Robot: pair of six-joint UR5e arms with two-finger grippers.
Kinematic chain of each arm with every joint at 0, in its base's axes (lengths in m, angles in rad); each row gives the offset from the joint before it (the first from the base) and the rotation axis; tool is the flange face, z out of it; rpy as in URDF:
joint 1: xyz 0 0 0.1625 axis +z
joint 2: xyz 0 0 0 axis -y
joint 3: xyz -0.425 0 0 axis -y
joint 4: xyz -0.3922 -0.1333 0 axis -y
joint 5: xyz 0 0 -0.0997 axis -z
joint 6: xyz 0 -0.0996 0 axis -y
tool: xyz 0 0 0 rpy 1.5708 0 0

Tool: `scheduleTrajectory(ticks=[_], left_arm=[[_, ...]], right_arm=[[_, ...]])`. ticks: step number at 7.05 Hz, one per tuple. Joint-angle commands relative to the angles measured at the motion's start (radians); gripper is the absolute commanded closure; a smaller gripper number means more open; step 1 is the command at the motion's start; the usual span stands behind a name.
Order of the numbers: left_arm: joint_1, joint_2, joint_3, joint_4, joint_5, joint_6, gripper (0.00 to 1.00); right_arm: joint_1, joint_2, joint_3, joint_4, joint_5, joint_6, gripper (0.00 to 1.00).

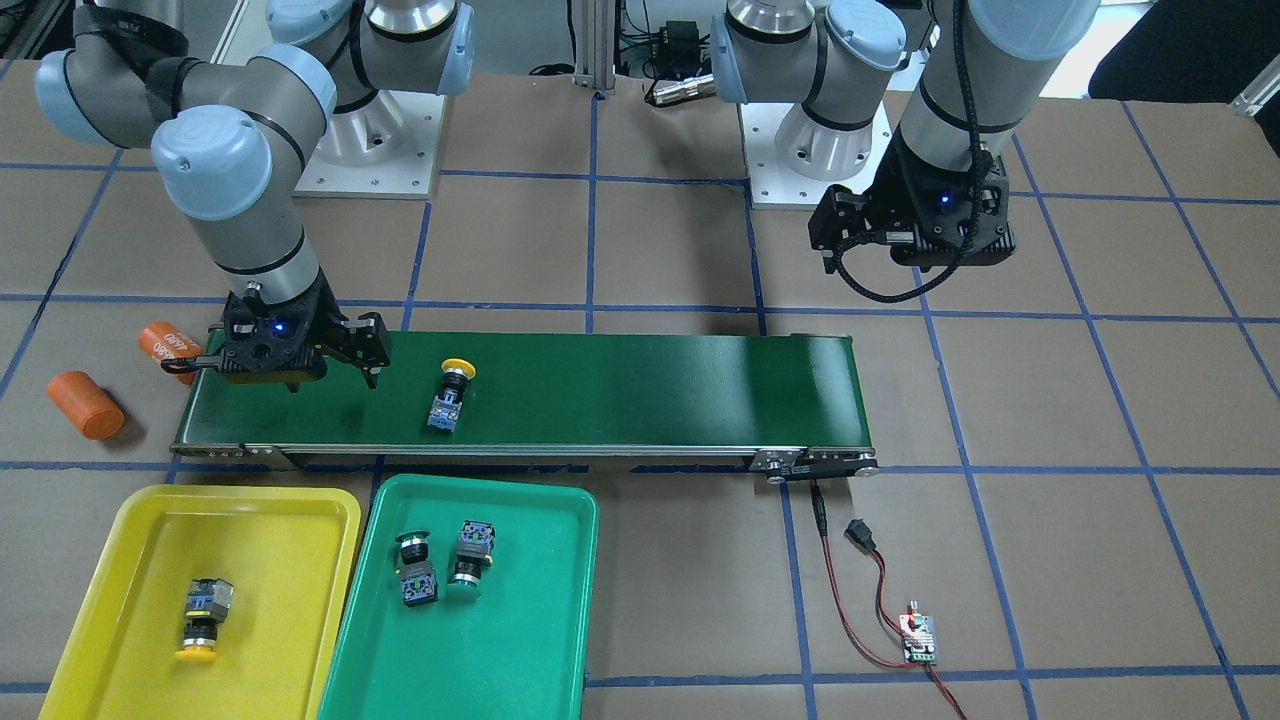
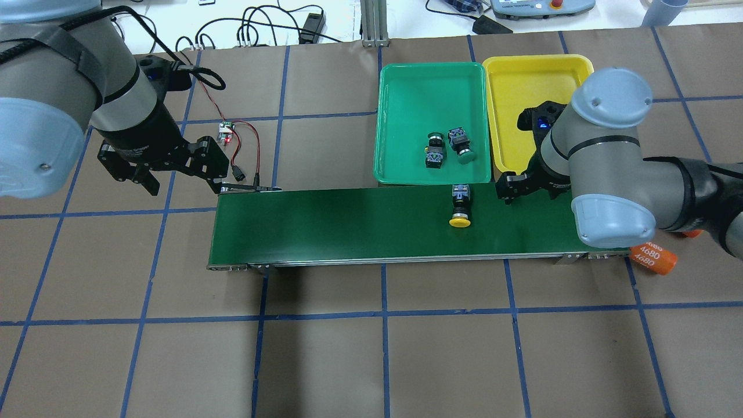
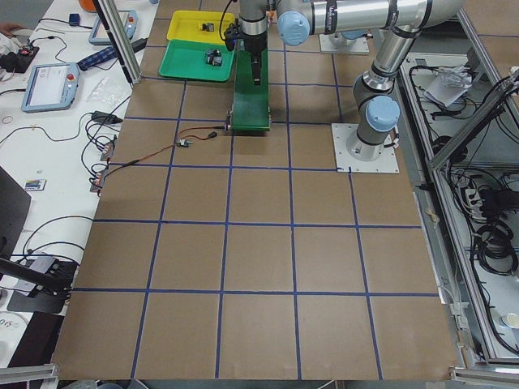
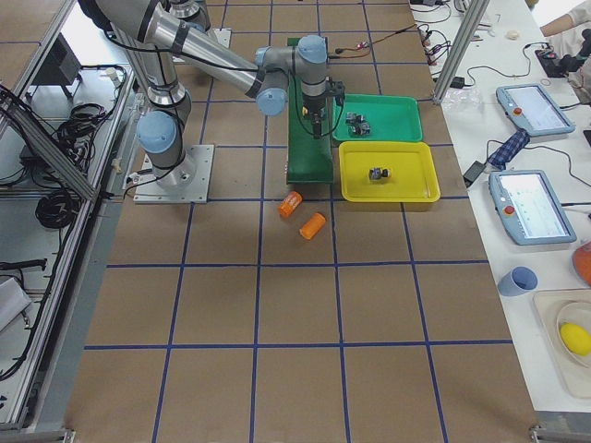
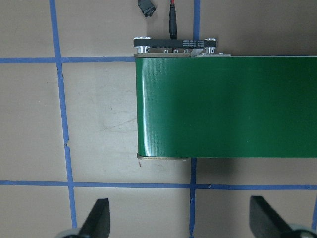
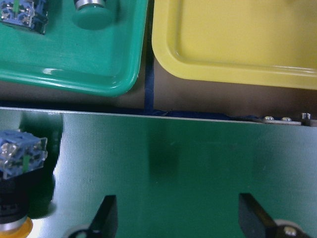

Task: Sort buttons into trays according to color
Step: 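Open the right gripper and return it to the belt end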

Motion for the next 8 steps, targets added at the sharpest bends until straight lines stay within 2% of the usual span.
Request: scheduleTrajectory(ticks=[1, 3, 8], left_arm=[[0.000, 0.001, -0.001, 0.004, 0.002, 0.004, 0.00], [0.000, 0.001, -0.001, 0.004, 0.002, 0.004, 0.00], [0.000, 0.001, -0.001, 0.002, 0.000, 0.005, 0.00]], right_arm=[[-0.001, 0.001, 0.008, -0.013, 0.003, 0.002, 0.10], [-0.001, 0.001, -0.030, 0.000, 0.005, 0.017, 0.00], [0.002, 0.018, -0.041, 0.024, 0.015, 0.019, 0.00]])
